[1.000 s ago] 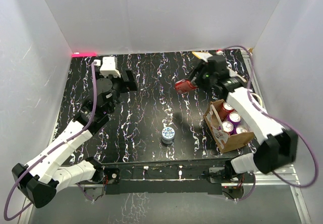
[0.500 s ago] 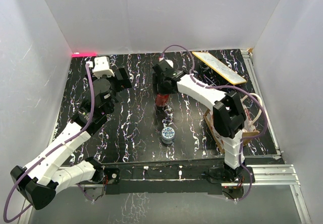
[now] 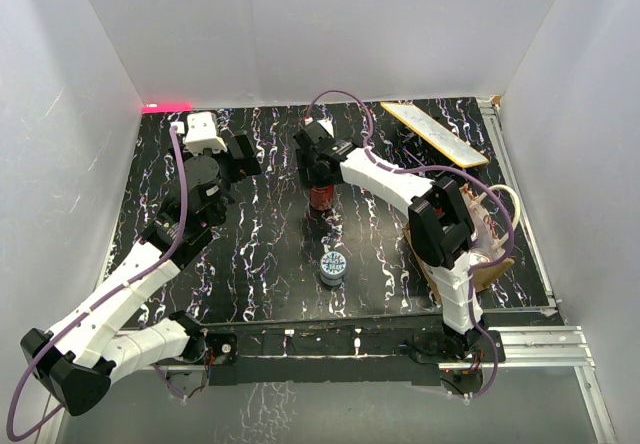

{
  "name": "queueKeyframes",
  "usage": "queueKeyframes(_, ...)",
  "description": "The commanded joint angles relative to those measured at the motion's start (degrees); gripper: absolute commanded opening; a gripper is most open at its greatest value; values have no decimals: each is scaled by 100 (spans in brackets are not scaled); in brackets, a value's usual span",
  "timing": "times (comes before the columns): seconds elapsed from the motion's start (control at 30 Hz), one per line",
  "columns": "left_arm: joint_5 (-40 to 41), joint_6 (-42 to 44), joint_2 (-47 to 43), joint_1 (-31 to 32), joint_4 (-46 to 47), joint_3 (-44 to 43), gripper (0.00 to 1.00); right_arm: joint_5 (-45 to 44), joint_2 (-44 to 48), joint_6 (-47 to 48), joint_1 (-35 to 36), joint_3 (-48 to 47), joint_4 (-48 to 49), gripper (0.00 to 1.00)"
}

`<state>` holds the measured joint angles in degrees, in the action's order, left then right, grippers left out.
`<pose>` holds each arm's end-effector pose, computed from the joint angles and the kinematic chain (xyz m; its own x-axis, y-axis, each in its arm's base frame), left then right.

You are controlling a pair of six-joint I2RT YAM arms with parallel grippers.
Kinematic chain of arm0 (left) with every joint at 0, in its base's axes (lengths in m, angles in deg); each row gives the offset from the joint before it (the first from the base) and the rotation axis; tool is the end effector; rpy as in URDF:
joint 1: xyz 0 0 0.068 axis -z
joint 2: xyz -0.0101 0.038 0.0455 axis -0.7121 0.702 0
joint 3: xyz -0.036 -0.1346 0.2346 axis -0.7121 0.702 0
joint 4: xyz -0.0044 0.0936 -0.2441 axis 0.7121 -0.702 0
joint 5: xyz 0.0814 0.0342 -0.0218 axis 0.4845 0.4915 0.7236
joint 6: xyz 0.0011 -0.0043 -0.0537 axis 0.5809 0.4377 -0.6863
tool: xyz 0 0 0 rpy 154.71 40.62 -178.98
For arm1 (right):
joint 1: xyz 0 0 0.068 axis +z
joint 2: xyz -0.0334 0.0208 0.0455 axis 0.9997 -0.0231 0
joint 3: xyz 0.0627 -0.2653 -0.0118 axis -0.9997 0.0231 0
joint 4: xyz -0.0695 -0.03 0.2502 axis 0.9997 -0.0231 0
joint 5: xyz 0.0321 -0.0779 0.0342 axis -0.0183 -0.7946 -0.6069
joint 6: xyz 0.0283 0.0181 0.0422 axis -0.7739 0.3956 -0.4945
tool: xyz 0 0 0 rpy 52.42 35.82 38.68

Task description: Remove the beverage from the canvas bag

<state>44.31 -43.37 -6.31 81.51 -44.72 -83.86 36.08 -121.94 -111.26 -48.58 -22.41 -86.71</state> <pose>0.1904 -0.1117 0.4009 0.0320 -0.2105 -0.9771 -0.0308 0.9769 -0.2114 0.3562 0.2874 0.2406 -0.8102 -0.1566 -0.5649 -0.1955 0.9807 0.0084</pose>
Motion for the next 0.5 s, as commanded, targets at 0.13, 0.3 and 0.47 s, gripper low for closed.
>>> queueKeyframes(0.13,166,6,-83,-19,17,-219,97,-259,-43,38,41,-303,277,17)
queueKeyframes(0.3,184,3,-70,-23,19,-212,97,-249,-33,77,36,-518,117,65)
queueKeyframes(0.47,157,-15,-74,-15,15,-212,97,-298,224,139,35,-713,-25,93)
